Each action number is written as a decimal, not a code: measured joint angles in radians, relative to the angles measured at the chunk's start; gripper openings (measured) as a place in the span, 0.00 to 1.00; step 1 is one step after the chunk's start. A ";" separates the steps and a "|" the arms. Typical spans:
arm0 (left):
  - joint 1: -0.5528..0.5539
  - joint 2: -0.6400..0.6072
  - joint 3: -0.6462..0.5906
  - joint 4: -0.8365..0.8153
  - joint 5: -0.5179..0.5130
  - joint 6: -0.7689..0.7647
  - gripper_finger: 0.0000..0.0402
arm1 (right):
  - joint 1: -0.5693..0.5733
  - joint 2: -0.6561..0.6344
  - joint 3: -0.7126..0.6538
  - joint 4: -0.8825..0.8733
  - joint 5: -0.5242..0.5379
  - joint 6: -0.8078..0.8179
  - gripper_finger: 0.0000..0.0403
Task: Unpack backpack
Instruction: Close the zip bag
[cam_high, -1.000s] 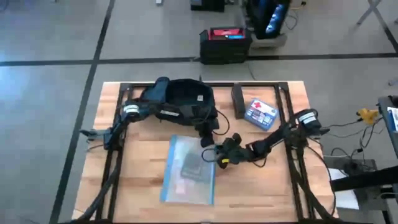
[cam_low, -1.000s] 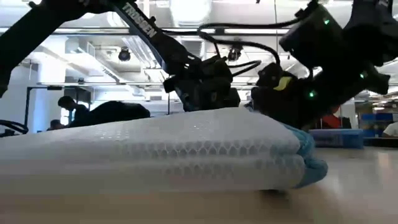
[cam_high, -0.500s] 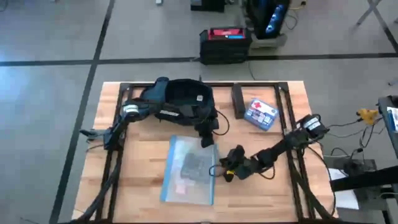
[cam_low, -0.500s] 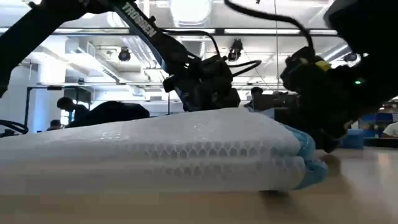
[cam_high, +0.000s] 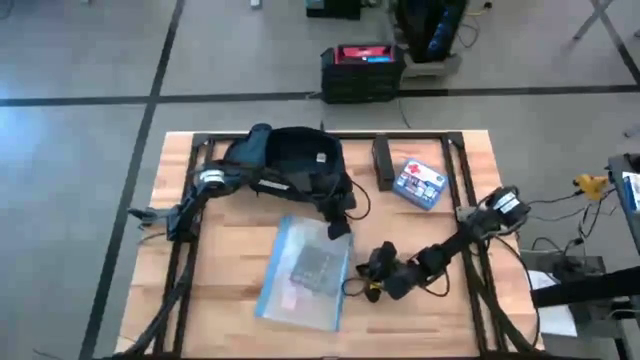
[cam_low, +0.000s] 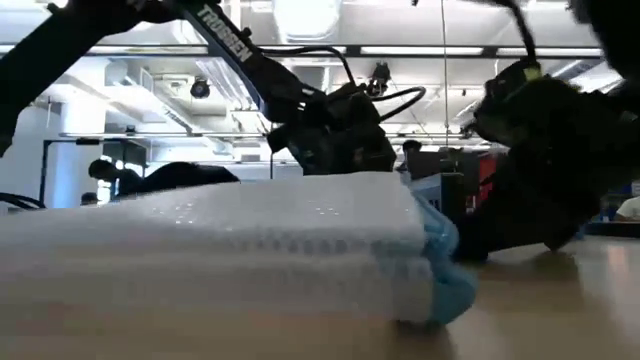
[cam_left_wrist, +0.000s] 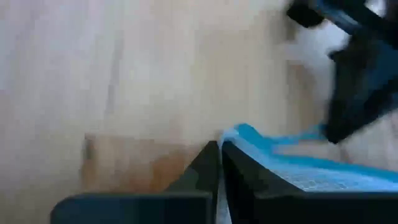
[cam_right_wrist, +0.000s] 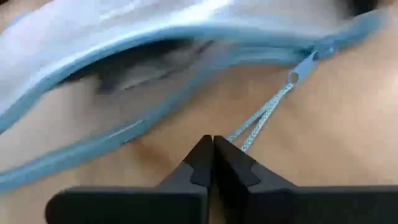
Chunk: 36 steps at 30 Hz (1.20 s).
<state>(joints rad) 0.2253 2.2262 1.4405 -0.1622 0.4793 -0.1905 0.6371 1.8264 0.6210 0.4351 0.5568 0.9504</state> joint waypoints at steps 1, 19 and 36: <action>0.000 0.003 0.001 0.004 -0.012 0.000 0.00 | 0.008 0.001 0.008 -0.005 -0.014 -0.002 0.00; 0.083 0.001 0.005 -0.021 -0.031 0.025 0.00 | 0.185 0.004 0.169 -0.157 -0.247 0.100 0.00; 0.076 0.000 0.004 -0.040 0.001 0.047 0.00 | -0.036 -0.018 0.169 -0.385 0.163 -0.093 0.00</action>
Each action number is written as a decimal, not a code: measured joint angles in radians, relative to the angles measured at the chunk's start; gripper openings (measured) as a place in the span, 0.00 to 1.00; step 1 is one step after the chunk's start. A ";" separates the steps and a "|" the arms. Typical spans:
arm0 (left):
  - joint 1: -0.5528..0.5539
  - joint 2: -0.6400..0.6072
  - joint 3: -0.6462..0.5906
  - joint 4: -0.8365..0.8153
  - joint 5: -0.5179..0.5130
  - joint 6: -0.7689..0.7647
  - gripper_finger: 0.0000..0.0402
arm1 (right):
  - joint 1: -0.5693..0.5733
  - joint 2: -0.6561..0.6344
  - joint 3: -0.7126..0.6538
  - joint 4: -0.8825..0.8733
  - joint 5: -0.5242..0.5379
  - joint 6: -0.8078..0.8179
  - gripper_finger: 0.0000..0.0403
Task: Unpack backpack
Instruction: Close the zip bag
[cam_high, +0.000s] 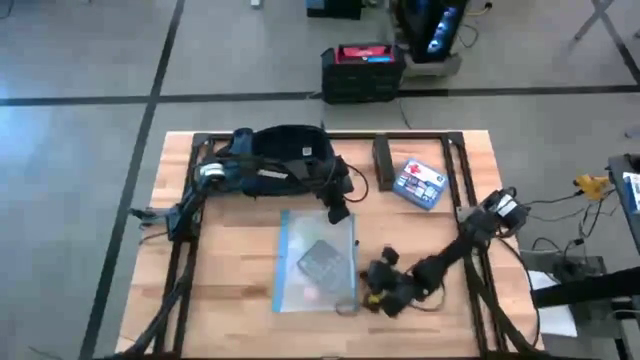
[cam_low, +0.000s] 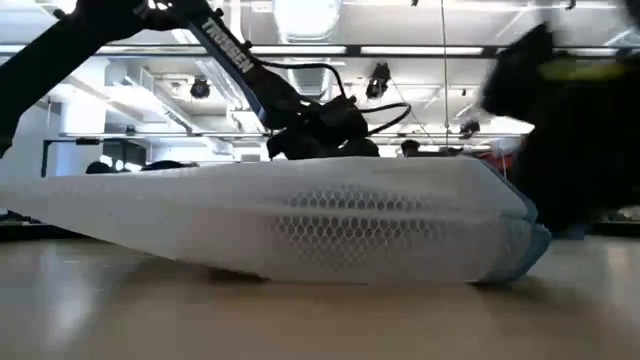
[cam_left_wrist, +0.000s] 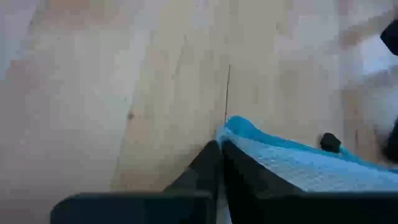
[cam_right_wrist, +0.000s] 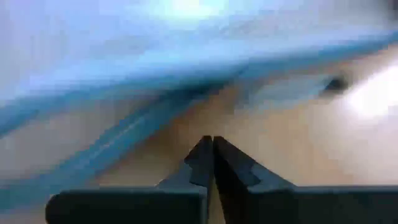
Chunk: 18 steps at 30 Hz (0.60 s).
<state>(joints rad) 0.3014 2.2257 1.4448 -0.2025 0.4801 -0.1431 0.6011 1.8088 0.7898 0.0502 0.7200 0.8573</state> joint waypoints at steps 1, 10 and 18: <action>-0.001 0.000 0.001 -0.007 -0.005 0.000 0.00 | -0.017 -0.007 -0.001 0.002 -0.001 -0.019 0.00; -0.004 -0.002 0.001 -0.032 -0.017 0.007 0.00 | -0.118 -0.017 -0.013 0.007 0.009 -0.127 0.00; -0.005 -0.002 -0.001 -0.031 -0.030 0.003 0.00 | -0.110 0.049 -0.012 0.026 -0.152 -0.094 0.00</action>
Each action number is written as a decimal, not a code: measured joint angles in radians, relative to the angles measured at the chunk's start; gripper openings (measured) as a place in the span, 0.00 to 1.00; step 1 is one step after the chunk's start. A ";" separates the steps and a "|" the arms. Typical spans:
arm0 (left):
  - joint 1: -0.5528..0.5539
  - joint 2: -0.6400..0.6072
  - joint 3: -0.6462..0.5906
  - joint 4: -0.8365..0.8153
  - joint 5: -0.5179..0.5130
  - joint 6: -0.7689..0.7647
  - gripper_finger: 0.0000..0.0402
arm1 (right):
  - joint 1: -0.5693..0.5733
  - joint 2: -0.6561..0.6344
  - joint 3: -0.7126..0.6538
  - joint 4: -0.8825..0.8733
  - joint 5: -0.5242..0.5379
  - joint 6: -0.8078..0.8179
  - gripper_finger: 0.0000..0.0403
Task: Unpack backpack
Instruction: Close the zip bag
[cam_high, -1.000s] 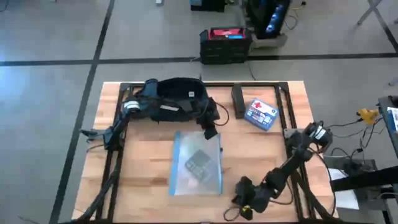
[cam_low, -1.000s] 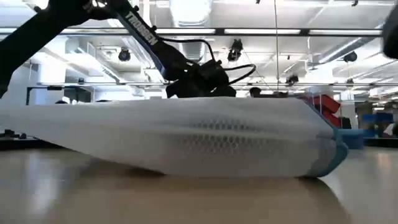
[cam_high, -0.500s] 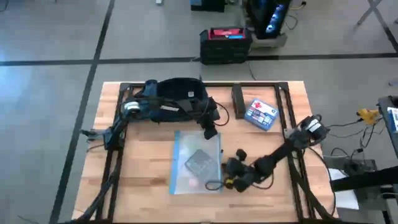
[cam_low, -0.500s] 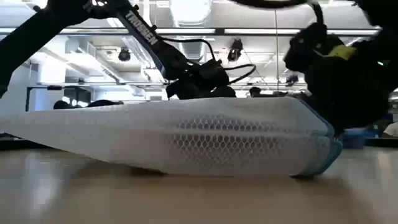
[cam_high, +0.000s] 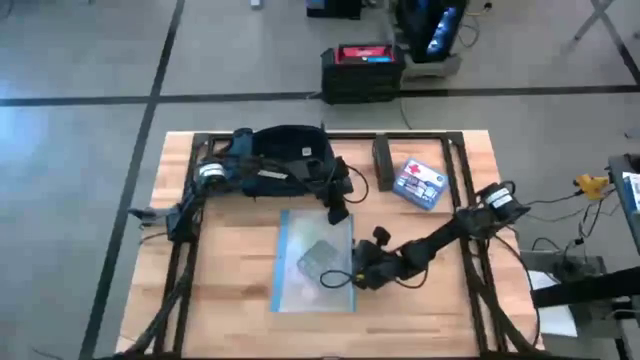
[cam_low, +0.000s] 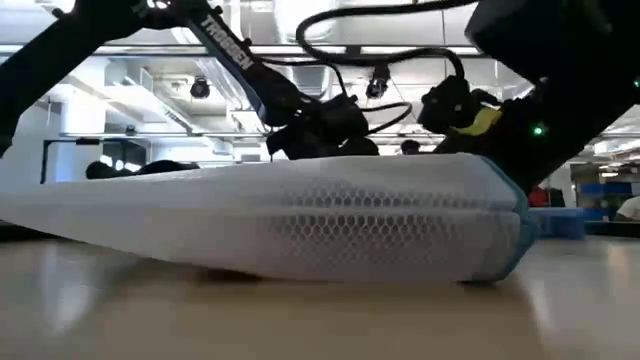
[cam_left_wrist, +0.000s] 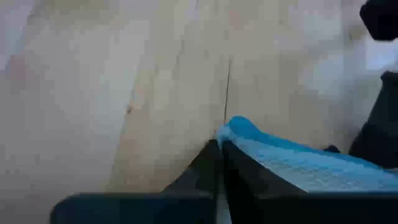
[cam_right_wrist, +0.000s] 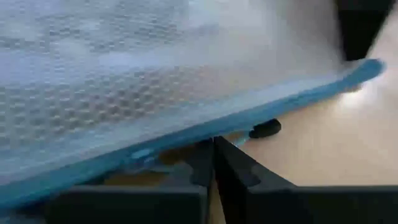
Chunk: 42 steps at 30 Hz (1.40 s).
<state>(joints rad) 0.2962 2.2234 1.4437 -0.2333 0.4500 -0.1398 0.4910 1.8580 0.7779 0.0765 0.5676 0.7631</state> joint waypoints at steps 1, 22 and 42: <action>0.001 0.000 0.000 0.000 0.000 0.000 0.00 | 0.021 0.000 -0.002 0.000 -0.029 0.013 0.00; 0.029 0.000 0.000 -0.010 -0.010 -0.006 0.00 | 0.514 -0.006 -0.003 0.000 -0.167 0.507 0.00; 0.043 -0.012 -0.006 0.024 0.073 -0.001 0.00 | 0.614 -0.217 -0.010 -0.281 0.167 0.279 0.08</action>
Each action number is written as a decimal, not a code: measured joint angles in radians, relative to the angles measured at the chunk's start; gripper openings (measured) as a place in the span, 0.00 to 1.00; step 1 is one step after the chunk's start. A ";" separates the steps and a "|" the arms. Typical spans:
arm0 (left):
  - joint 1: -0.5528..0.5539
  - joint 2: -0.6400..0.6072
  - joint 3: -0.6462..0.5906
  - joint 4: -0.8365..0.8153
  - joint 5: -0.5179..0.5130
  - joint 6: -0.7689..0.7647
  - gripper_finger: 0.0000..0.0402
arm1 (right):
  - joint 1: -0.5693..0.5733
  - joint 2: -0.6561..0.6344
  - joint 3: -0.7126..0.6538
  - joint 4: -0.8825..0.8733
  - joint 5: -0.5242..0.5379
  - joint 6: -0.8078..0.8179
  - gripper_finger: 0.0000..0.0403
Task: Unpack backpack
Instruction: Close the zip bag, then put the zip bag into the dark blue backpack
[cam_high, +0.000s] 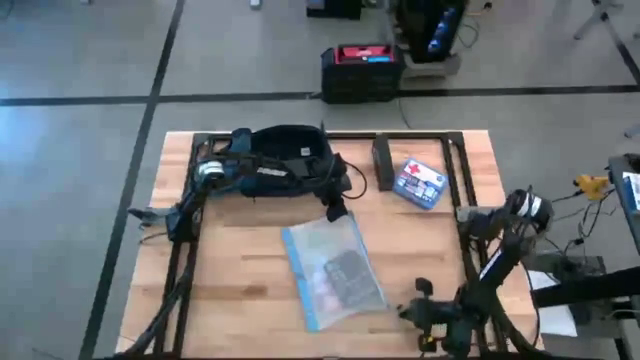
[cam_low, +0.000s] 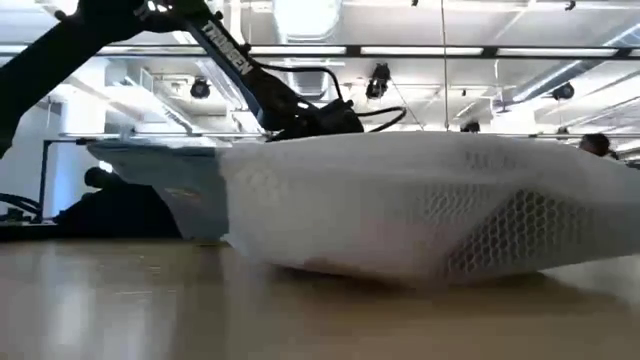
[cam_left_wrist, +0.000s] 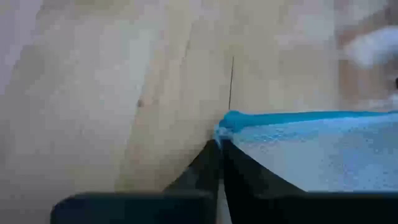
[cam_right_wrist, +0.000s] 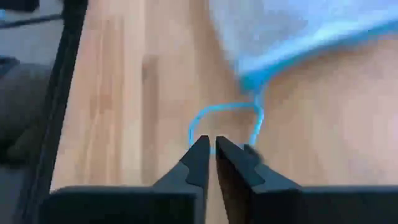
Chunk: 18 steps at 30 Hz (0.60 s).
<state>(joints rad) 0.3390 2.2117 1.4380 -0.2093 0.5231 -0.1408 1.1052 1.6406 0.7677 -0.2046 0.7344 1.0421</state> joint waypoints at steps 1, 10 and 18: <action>0.000 -0.004 0.000 -0.002 -0.001 -0.004 0.00 | -0.004 -0.015 0.000 -0.028 0.011 -0.018 0.11; -0.038 -0.144 -0.002 -0.061 -0.142 0.056 0.00 | -0.085 -0.056 0.002 -0.038 0.203 -0.399 0.47; -0.104 -0.326 -0.002 -0.072 -0.192 0.077 0.00 | -0.179 0.012 0.003 0.163 0.111 -0.781 0.68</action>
<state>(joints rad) 0.2350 1.8861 1.4357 -0.2817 0.3308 -0.0635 0.9260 1.6522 0.7708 -0.0419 0.8457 0.2607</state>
